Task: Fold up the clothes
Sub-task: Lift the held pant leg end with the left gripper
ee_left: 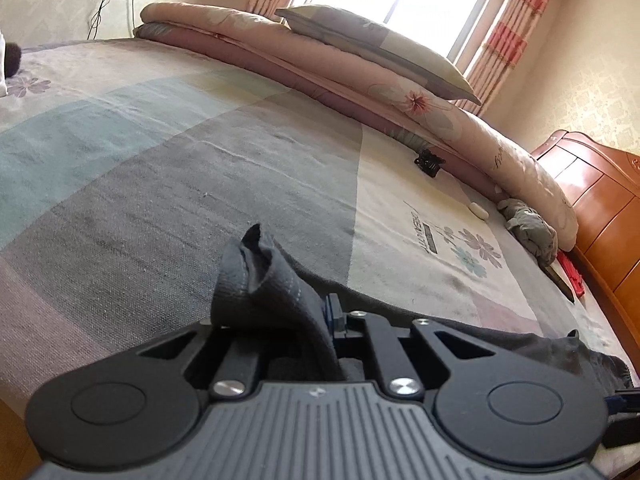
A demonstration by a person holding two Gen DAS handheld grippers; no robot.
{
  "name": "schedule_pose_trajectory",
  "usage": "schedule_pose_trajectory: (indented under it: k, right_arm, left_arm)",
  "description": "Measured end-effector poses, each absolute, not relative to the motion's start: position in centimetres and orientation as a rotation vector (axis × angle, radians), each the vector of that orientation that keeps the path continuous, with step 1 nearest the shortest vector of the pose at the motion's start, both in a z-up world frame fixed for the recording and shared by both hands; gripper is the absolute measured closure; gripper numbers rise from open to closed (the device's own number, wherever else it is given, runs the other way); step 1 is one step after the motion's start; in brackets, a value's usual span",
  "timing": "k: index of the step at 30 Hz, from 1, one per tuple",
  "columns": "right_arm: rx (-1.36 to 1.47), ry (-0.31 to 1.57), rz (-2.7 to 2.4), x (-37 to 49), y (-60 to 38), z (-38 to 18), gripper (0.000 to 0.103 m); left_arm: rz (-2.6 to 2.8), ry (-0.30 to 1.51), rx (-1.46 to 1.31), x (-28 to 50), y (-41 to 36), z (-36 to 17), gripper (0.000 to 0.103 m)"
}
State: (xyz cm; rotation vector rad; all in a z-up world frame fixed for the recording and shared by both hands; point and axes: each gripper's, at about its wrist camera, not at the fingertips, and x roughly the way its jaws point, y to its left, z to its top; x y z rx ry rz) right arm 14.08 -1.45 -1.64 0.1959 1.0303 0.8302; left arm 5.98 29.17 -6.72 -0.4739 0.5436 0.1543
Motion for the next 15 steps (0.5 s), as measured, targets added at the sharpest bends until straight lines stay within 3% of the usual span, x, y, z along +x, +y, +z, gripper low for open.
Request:
schedule_pose_trajectory:
  k: [7,15]
  right_arm:
    - [0.45,1.214,0.927,19.4,3.4,-2.9,0.0]
    - [0.477,1.382,0.847,21.1,8.3,-6.0,0.0]
  left_arm:
    - [0.141,0.55,-0.497,5.0,30.0,-7.1,0.095]
    - [0.146,0.566,-0.541,4.2,30.6,-8.3,0.095]
